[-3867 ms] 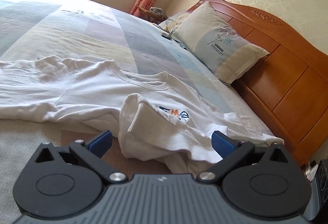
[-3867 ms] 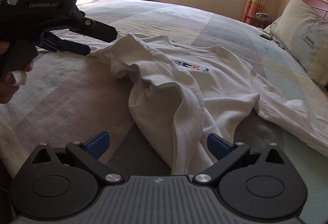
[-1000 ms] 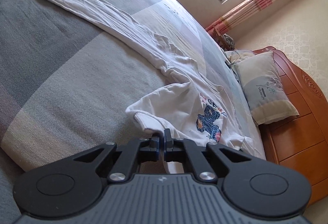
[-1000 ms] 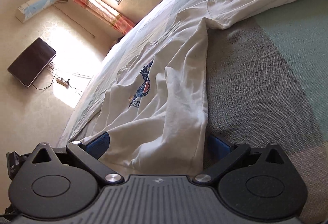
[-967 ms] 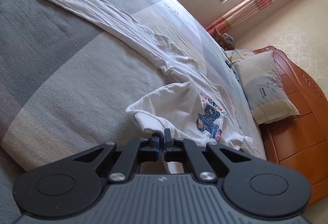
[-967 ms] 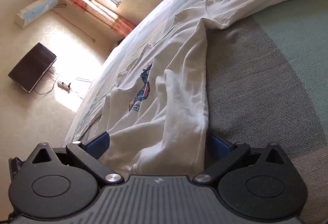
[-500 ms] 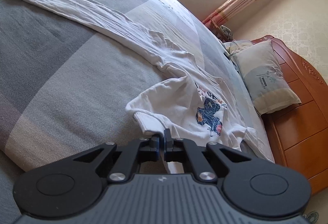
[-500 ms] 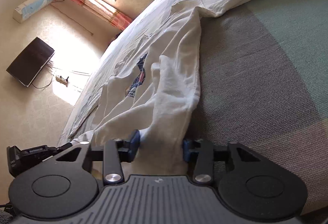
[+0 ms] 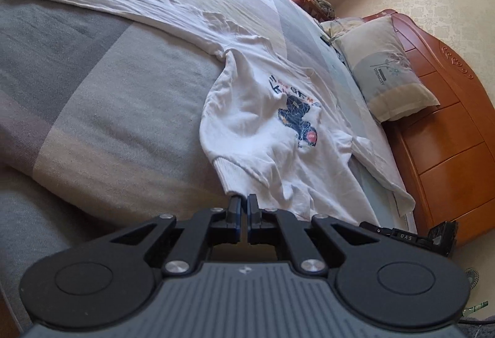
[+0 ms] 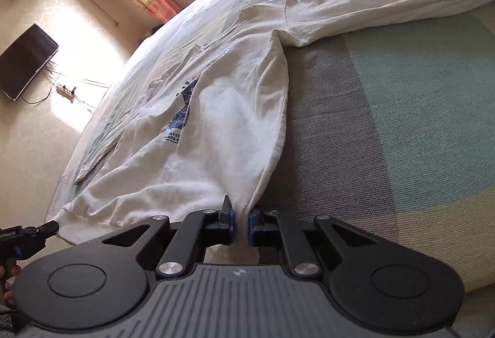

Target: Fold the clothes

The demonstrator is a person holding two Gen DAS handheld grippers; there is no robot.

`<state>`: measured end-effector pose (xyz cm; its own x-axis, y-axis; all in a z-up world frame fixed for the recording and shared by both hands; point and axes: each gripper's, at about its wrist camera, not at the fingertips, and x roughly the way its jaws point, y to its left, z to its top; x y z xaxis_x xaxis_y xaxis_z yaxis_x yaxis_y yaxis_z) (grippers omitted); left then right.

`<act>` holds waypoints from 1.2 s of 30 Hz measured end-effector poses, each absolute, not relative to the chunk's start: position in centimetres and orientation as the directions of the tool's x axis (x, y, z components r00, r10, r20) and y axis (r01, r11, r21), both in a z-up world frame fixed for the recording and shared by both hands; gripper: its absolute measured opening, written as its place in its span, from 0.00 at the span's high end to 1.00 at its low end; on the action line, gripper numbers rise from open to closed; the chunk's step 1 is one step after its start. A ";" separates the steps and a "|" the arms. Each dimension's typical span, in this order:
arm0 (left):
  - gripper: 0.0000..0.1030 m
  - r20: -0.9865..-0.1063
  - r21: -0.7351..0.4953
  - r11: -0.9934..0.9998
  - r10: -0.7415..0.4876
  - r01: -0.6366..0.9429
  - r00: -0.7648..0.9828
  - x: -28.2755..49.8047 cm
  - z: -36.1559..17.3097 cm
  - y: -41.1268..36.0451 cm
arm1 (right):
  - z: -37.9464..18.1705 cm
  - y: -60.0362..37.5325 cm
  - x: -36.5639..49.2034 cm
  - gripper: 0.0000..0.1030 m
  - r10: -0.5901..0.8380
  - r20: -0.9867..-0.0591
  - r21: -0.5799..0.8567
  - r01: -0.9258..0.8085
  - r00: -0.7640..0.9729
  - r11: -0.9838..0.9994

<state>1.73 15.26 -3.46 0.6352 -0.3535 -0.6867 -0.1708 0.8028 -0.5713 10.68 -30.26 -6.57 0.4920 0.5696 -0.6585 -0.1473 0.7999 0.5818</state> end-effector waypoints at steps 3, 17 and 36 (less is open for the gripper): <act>0.99 -0.703 -0.524 0.830 -0.296 -0.191 0.646 1.4 -2.5 16.9 | -7.1 -30.6 10.5 0.80 0.520 -0.717 0.545 -0.092 0.464 0.833; 0.66 -0.638 -0.427 0.904 -0.306 0.006 0.706 16.7 -2.1 17.5 | -4.7 -29.7 13.0 0.32 0.441 -0.668 0.510 -0.062 0.599 0.858; 0.98 -0.674 -0.473 0.878 -0.307 -0.073 0.672 25.4 -9.5 17.2 | -6.6 -28.1 16.8 0.31 0.419 -0.684 0.516 -0.010 0.597 0.857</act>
